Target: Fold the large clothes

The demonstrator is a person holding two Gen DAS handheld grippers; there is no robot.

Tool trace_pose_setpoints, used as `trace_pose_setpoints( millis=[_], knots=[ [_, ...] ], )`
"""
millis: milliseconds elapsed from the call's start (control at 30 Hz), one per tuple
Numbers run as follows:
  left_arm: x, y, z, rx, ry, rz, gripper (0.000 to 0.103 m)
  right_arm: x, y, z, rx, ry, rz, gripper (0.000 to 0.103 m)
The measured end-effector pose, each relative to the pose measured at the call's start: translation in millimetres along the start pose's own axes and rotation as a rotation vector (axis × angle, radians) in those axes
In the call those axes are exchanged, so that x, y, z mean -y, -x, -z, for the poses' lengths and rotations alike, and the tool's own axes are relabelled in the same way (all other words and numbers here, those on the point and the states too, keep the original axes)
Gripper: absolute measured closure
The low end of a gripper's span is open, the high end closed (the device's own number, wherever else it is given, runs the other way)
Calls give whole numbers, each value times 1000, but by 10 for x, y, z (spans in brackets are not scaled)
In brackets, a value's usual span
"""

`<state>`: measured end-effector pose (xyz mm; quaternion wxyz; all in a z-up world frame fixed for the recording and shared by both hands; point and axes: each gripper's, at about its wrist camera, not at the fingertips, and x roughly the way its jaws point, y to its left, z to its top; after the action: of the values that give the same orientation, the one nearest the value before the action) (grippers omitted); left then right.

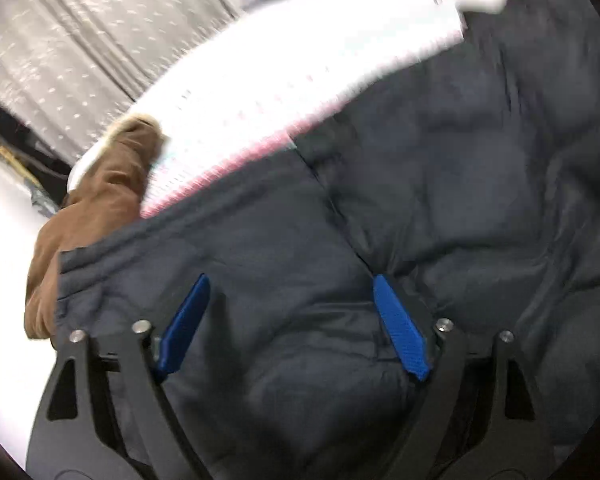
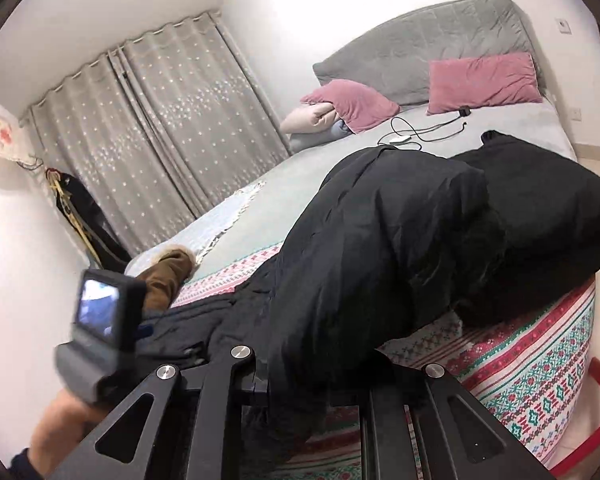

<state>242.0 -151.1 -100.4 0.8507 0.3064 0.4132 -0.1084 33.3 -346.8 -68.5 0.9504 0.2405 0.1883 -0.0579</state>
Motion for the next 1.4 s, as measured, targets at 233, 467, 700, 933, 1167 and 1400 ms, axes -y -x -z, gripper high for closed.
trace_pose_setpoints(
  millis=[233,467,700,933,1167,1400],
  knots=[
    [-44,-64,10,-9,17,17,21,-32,-6,1,9,15,-13,88],
    [-162,422,220,52,22,88,21,31,-20,1,-2,-12,-7,88],
    [288,670,817,44,-173,155,21,107,-4,14,-23,-35,-7,87],
    [247,813,846,57,-168,191,21,-9,-4,54,-19,5,12,87],
    [516,884,1088,74,-276,218,20,83,-33,20,-29,-14,18,87],
    [-49,1024,972,108,-118,369,21,51,67,-45,18,17,92,88]
  ],
)
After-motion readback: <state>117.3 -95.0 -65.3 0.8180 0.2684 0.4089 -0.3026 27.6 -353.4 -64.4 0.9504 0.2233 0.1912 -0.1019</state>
